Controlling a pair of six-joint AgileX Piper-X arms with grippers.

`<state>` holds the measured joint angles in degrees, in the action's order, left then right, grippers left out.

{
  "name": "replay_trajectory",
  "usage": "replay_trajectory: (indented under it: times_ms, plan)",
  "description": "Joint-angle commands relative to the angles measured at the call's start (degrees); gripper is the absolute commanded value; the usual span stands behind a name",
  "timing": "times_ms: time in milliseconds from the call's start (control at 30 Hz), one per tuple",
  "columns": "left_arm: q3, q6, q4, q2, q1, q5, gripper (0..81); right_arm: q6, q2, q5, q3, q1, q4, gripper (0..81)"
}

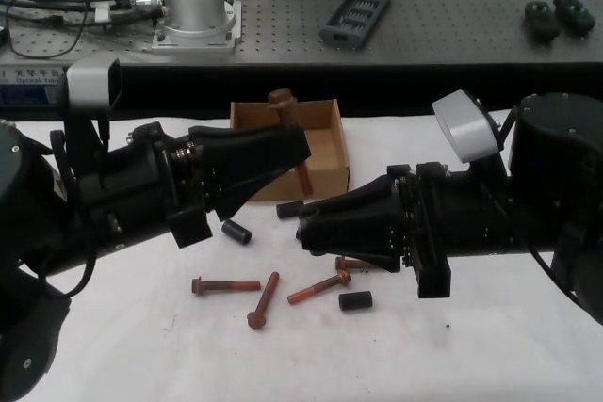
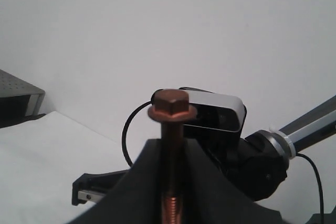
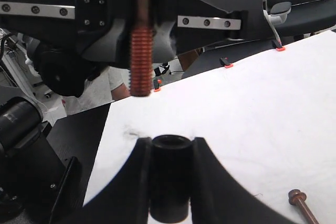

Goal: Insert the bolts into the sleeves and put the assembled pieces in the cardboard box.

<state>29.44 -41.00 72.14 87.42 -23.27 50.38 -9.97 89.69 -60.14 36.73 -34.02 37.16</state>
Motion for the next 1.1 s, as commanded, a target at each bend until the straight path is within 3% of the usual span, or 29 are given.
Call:
replay_trajectory:
  times_ms: [0,300,1067]
  plan:
    - [0.1,-0.5,1.1,-0.2,-0.2,-0.4,0.6,0.1,0.0,0.1,0.1,0.3,1.0,4.6]
    - [0.1,0.9,-2.2,-0.2,-0.2,-1.7,0.6,-3.8,0.0,0.1,0.1,0.3,8.1,4.6]
    - [0.1,6.9,-7.5,-0.2,-0.2,-2.1,0.6,-1.9,1.9,0.0,0.1,0.3,2.5,4.6]
